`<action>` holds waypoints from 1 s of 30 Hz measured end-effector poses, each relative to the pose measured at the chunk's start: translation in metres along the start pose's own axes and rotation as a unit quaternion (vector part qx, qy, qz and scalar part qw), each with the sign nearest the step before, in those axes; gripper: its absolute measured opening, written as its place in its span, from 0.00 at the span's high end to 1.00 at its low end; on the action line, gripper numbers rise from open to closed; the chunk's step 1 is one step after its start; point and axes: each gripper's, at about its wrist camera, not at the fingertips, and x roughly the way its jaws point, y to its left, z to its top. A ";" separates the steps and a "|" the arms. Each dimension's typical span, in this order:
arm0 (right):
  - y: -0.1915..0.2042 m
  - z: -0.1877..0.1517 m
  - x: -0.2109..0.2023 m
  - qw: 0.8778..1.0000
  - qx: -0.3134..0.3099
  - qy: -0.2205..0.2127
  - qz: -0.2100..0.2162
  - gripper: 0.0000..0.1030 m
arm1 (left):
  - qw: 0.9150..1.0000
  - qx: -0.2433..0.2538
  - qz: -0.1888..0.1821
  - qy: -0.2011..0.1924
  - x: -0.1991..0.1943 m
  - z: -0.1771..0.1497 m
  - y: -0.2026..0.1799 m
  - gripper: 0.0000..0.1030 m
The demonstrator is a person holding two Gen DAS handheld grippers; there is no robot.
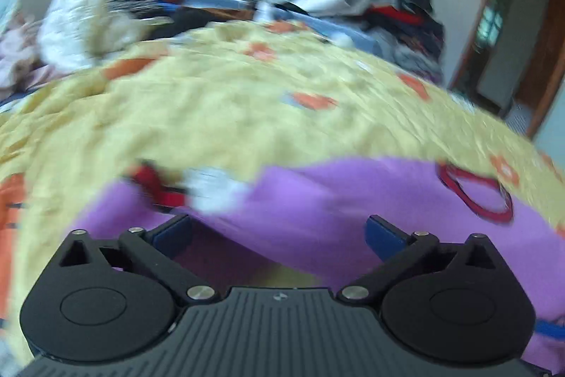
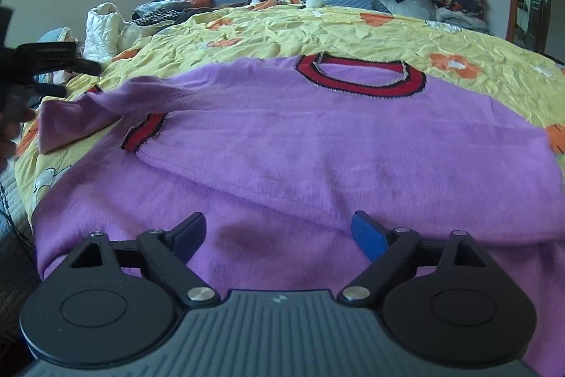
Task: Fold small clothes
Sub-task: 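Grasp the other red-cuffed sleeve end with the left gripper and lift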
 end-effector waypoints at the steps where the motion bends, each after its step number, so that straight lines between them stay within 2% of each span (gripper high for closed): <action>1: 0.000 -0.001 0.000 1.000 0.002 0.000 0.000 0.06 | 1.000 -0.006 0.022 -0.003 -0.001 0.005 0.021 0.00; 3: 0.002 -0.004 -0.001 1.000 0.003 -0.001 -0.002 0.04 | 0.998 -0.036 0.043 0.001 0.001 0.012 0.063 0.00; 5: 0.005 -0.005 0.000 1.000 -0.003 -0.002 -0.007 0.04 | 0.997 -0.063 0.029 0.035 0.015 0.021 0.097 0.01; 6: 0.006 -0.005 0.001 1.000 -0.006 -0.002 -0.010 0.04 | 0.996 -0.077 0.017 0.051 0.023 0.023 0.109 0.06; 8: 0.008 -0.005 0.002 1.000 -0.010 0.000 -0.014 0.04 | 0.994 -0.081 -0.015 0.067 0.032 0.026 0.117 0.07; 10: 0.008 -0.005 0.002 1.000 -0.013 0.002 -0.016 0.04 | 0.996 -0.045 -0.024 0.068 0.036 0.029 0.104 0.07; 12: 0.008 -0.006 0.002 1.000 -0.012 0.003 -0.016 0.04 | 0.997 0.028 -0.026 0.071 0.040 0.028 0.080 0.06; 14: 0.009 -0.006 0.003 1.000 -0.014 0.004 -0.018 0.03 | 0.994 0.080 -0.008 0.077 0.052 0.024 0.058 0.09; 15: 0.010 -0.005 0.004 1.000 -0.016 0.005 -0.021 0.03 | 0.992 0.085 -0.007 0.090 0.059 0.023 0.053 0.21; 16: 0.011 -0.006 0.004 1.000 -0.018 0.006 -0.022 0.03 | 0.991 0.082 -0.006 0.108 0.067 0.019 0.053 0.54; 17: 0.011 -0.006 0.005 0.999 -0.020 0.006 -0.024 0.03 | 0.990 0.064 0.005 0.125 0.075 0.018 0.056 0.77; 19: 0.011 -0.006 0.004 0.999 -0.022 0.005 -0.024 0.03 | 0.993 0.013 -0.013 0.113 0.071 0.021 0.072 0.96; 25: 0.008 -0.006 0.003 1.000 -0.017 0.004 -0.021 0.03 | 0.998 -0.039 -0.046 0.026 0.019 0.022 0.121 0.96; 28: 0.009 -0.007 0.003 0.999 -0.020 0.005 -0.025 0.03 | 0.997 -0.067 -0.028 -0.013 -0.013 0.024 0.156 0.96; 30: 0.010 -0.007 0.004 0.999 -0.023 0.005 -0.027 0.03 | 0.995 -0.093 -0.001 -0.036 -0.033 0.023 0.183 0.96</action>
